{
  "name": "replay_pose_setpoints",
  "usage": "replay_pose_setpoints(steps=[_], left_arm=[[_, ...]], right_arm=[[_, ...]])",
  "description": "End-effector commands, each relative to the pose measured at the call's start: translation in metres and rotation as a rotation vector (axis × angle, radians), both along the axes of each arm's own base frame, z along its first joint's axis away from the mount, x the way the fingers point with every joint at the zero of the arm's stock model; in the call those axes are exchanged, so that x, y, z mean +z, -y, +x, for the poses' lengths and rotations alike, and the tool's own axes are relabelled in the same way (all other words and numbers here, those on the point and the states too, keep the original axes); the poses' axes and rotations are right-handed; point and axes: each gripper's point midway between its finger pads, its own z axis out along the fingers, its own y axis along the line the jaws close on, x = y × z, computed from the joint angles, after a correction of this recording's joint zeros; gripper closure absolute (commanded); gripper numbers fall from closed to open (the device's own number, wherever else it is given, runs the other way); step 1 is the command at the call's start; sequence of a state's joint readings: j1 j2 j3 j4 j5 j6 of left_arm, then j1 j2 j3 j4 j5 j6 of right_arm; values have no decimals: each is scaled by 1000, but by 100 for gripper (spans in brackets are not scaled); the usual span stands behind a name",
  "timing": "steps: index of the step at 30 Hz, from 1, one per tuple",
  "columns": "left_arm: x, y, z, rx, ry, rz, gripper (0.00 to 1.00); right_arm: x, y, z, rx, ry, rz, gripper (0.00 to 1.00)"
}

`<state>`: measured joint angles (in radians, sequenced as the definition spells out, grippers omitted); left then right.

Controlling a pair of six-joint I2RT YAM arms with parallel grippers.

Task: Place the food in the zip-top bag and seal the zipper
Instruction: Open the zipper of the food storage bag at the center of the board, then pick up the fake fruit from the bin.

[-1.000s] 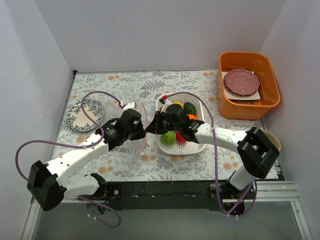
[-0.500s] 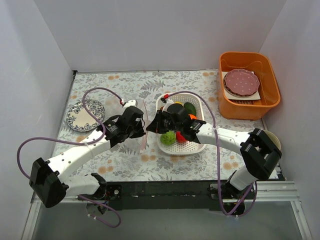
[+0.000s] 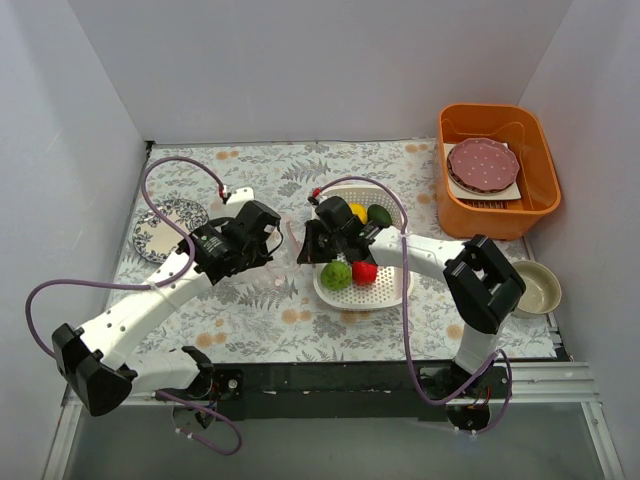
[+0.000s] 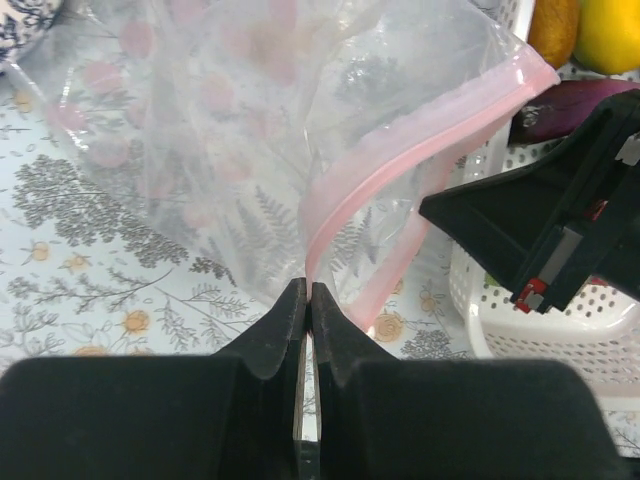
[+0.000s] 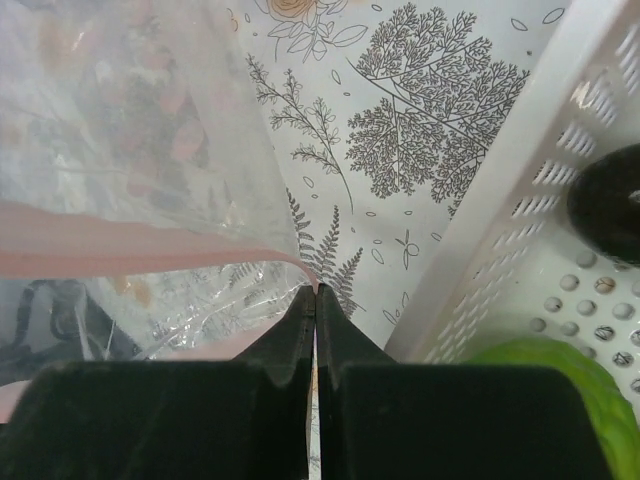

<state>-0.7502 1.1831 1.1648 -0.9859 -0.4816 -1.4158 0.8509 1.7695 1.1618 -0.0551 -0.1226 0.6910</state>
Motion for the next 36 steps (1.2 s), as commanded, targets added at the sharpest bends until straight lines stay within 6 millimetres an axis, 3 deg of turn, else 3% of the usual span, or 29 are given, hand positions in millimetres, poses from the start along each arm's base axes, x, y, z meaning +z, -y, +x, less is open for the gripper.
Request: replay_pose_setpoints(steps=[1, 5, 7, 9, 10, 11, 13, 14, 15, 19, 21, 27, 36], left_arm=[[11, -26, -6, 62, 3, 98, 100], [8, -19, -1, 39, 7, 98, 100], [4, -10, 5, 23, 9, 81, 100], [2, 1, 10, -6, 12, 54, 100], [-3, 5, 13, -11, 1, 59, 100], [-5, 8, 14, -16, -4, 53, 100], [-9, 16, 18, -32, -5, 44, 100], [-13, 17, 20, -33, -13, 48, 100], [-14, 20, 21, -39, -13, 42, 100], [-17, 25, 22, -58, -16, 28, 100], [-18, 26, 22, -61, -17, 23, 100], [-16, 35, 19, -95, -5, -38, 100], [-27, 44, 11, -119, -33, -92, 100]], right_arm=[[-3, 10, 5, 38, 19, -104, 99], [20, 8, 3, 52, 72, -35, 99], [25, 11, 0, 47, 87, -8, 84], [53, 12, 1, 23, 158, 74, 77], [47, 22, -4, 2, 151, 61, 77], [68, 26, -3, -18, 200, 103, 77], [76, 39, -1, -65, 234, 92, 75], [83, 46, -4, -71, 251, 100, 66], [80, 52, -7, -70, 243, 82, 54], [64, 80, -9, -127, 222, -1, 44], [47, 92, -16, -142, 189, -43, 28], [21, 105, -26, -159, 137, -61, 23], [7, 94, -23, -140, 97, -62, 19]])
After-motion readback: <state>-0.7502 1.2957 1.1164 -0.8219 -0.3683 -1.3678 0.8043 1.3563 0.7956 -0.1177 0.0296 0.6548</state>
